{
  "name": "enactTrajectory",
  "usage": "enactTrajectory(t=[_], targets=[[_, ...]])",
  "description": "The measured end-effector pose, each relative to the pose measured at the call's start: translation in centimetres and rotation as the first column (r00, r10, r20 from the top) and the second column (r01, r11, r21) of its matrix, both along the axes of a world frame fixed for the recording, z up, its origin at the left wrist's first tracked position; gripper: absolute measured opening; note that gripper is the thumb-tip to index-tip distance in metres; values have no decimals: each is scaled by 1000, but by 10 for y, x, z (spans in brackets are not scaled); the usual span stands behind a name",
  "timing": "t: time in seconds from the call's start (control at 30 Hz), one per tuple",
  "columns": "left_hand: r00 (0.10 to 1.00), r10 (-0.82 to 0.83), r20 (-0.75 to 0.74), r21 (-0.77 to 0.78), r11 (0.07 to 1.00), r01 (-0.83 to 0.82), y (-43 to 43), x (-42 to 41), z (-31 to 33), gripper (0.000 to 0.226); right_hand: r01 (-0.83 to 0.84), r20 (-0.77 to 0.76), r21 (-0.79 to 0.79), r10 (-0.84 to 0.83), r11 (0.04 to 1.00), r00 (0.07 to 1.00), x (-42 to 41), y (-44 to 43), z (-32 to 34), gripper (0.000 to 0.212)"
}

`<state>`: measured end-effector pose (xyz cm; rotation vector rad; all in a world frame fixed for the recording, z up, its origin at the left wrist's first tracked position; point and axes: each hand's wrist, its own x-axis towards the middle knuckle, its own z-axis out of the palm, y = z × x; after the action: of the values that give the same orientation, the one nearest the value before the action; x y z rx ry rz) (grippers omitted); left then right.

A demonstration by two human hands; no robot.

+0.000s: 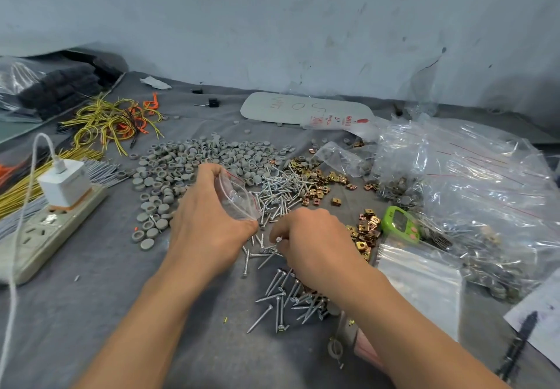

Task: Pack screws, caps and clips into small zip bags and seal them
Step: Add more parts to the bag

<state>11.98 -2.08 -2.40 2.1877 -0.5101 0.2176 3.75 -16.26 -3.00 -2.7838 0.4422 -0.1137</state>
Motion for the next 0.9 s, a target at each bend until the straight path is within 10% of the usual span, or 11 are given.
enactTrajectory(t=[0.23,0.47,0.77,0.9], targets=[[1000,-14,-12,56,998,14,0,0,-1,69,-1,92,530,-56,848,994,-11,-26,2,48],[996,-83,-13,-6,997,83,0,-4,-2,59,58,27,198,-65,978,998,-19,-44,2,21],[977,-212,-1,98,973,211,-10,-10,-4,63,-30,-168,135,53,990,984,-30,-26,11,20],[976,-216,19,123,970,212,-10,-8,-5,70,77,-24,197,-74,977,997,-23,-28,9,7]])
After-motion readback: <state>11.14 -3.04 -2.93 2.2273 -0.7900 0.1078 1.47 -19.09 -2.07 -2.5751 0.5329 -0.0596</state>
